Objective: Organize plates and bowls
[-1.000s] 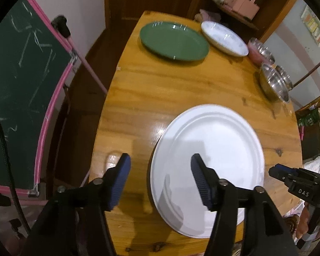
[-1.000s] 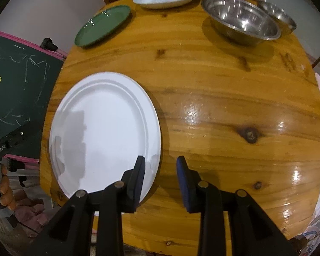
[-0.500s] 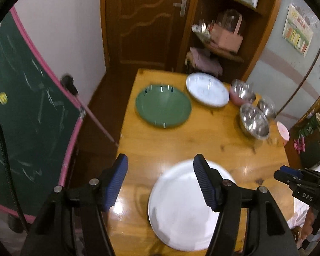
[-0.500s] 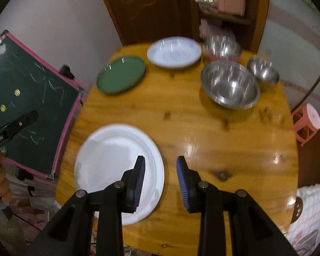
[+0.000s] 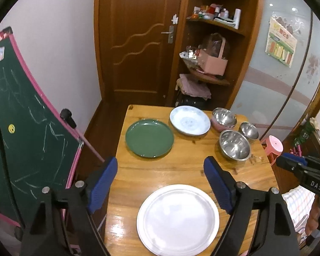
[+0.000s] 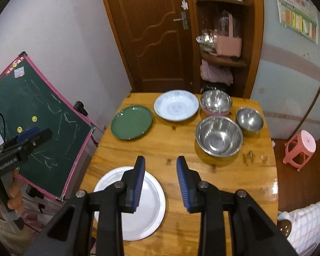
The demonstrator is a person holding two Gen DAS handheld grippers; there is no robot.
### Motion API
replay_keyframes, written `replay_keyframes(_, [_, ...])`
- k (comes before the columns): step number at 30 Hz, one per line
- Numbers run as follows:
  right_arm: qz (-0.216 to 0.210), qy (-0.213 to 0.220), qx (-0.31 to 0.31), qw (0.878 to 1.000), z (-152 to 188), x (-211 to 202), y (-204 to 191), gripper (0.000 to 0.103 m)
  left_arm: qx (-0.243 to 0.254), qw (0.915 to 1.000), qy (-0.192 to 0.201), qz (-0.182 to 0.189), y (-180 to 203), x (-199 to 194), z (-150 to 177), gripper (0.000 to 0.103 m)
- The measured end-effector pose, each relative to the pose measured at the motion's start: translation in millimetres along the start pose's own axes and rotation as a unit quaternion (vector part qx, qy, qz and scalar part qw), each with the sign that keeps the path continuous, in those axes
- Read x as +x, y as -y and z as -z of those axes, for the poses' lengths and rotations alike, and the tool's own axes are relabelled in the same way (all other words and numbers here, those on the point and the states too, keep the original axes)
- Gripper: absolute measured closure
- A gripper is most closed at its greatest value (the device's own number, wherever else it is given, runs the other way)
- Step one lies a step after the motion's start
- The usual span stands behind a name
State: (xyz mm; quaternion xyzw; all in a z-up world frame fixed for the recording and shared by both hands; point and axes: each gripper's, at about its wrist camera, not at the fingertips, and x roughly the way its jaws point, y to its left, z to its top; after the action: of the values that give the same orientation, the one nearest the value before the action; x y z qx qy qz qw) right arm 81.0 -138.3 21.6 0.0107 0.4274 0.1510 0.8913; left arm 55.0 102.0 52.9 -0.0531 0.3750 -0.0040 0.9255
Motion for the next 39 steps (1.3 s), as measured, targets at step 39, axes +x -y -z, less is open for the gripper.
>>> replay_keyframes(39, [-0.006,-0.093,-0.012,0.996,-134.4,193.1,-8.3,0.053,-0.078,0.9897,-0.104,-0.061,-98.2,250.2,-70.2,0.001])
